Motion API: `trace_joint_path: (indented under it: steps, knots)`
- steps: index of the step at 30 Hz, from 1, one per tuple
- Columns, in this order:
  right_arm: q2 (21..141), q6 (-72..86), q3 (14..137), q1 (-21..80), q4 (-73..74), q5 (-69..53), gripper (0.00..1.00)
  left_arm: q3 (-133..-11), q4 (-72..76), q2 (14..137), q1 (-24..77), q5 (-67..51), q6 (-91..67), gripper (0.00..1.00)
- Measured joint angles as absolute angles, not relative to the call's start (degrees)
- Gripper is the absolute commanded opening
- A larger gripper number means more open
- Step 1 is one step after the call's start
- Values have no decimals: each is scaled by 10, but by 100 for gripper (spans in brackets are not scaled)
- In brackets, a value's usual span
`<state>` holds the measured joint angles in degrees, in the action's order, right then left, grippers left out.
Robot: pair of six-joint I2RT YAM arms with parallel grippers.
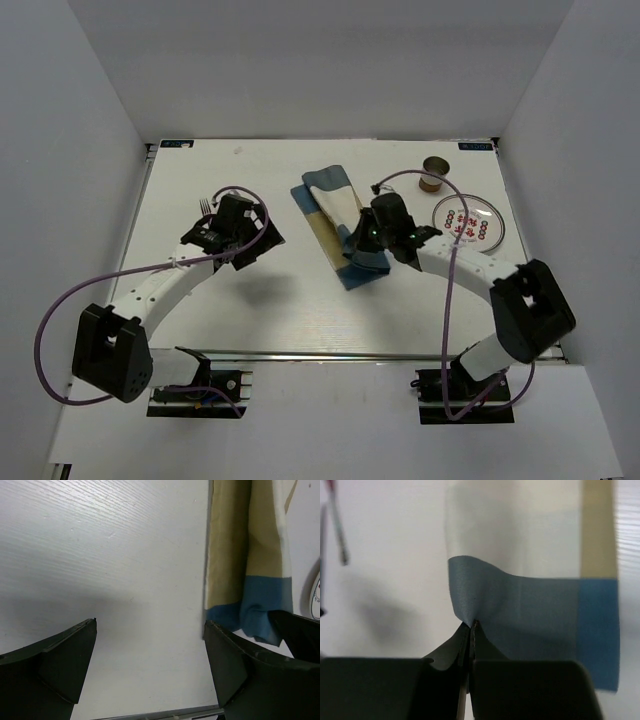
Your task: Set the dinner table for one person
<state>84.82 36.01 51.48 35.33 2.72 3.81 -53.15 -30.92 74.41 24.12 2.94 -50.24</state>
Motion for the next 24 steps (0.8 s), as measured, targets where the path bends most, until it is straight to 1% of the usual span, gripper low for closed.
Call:
trace_joint_path:
  steps: [6,8,11,15,19,24]
  knots:
    - [944,396,619,394,-41,-138,0,-533,-338,694,241,66,-523,98]
    - [950,405,641,408,-62,-179,0,-533,-335,678,241,69,-524,98]
    - [938,418,640,419,-98,-217,0,-533,-295,669,240,50,-520,98]
    - [905,435,585,408,-135,-220,0,-530,-220,697,240,13,-526,98]
    - [868,466,480,392,-168,-190,0,-524,-170,772,240,4,-557,98]
    - [819,501,354,381,-214,-143,0,-472,-141,851,241,6,-597,98]
